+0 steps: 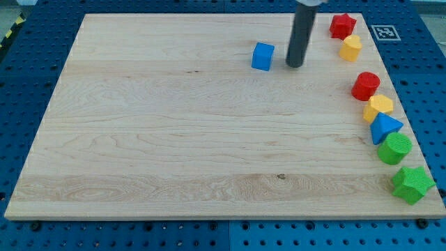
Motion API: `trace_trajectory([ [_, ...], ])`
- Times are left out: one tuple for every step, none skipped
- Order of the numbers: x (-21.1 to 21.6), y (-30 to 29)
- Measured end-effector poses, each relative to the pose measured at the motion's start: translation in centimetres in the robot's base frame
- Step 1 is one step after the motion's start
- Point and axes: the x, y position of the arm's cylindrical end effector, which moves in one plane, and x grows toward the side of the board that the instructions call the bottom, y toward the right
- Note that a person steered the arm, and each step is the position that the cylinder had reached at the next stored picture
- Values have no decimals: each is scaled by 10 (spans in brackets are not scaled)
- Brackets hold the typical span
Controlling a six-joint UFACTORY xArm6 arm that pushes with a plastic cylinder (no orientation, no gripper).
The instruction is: Point your arm at the green circle
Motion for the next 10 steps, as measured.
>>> trace_trajectory([
  [0, 34],
  [0, 67],
  [6, 97],
  [25, 123],
  [42, 170],
  [78, 201],
  [109, 201],
  [177, 188],
  [197, 181],
  [193, 176],
])
